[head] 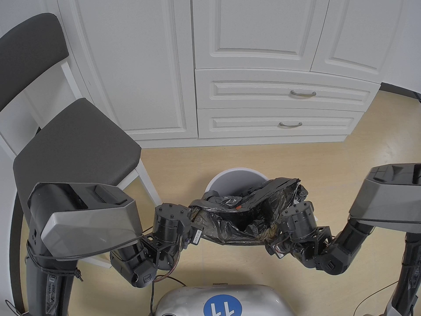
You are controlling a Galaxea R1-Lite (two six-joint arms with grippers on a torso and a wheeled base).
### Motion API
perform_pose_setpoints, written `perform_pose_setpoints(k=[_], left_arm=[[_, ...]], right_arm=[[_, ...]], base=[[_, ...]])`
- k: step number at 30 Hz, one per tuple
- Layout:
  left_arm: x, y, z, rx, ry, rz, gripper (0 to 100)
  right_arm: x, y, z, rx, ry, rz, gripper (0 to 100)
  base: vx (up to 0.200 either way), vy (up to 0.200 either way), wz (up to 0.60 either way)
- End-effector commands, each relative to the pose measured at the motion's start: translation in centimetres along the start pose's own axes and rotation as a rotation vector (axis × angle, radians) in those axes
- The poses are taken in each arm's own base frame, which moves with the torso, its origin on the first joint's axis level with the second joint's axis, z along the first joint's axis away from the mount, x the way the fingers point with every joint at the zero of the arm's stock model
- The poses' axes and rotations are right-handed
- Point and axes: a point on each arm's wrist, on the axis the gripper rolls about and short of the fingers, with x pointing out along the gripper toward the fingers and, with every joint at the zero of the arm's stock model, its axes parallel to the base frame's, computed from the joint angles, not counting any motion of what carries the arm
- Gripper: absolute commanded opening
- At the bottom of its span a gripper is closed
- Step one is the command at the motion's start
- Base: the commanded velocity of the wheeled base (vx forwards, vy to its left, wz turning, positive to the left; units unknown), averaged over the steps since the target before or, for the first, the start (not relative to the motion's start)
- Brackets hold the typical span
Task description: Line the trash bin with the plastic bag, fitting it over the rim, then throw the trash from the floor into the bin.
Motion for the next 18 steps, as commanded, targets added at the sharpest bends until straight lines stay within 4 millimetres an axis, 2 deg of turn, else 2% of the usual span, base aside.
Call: perform_pose_setpoints(k=[1, 5, 12, 13, 18], left_arm=[[-0.8, 0.3, 0.4, 0.003, -0.006, -0.008, 0], [-1.1, 0.4, 0.2, 0.027, -0.001, -0.009, 0], [-2.4, 0.4, -0.1, 0.066, -0.002, -0.031, 0], [-2.4, 0.4, 0.0, 0.065, -0.013, -0.033, 100], [-2.7, 0.5, -0.1, 0.093, -0.025, -0.033, 100]], right_arm=[[-3.9, -1.1, 1.0, -0.023, -0.073, 0.014, 100], [-4.5, -1.4, 1.3, -0.015, -0.093, 0.011, 100], [-4.5, -1.4, 1.3, -0.016, -0.090, 0.008, 100], [-4.4, -1.4, 1.2, -0.017, -0.088, 0.010, 100], [-4.4, -1.5, 1.2, -0.016, -0.087, 0.008, 100]], base=[[0.000, 0.000, 0.00], [0.000, 0.000, 0.00], [0.000, 0.000, 0.00], [0.000, 0.000, 0.00], [0.000, 0.000, 0.00]])
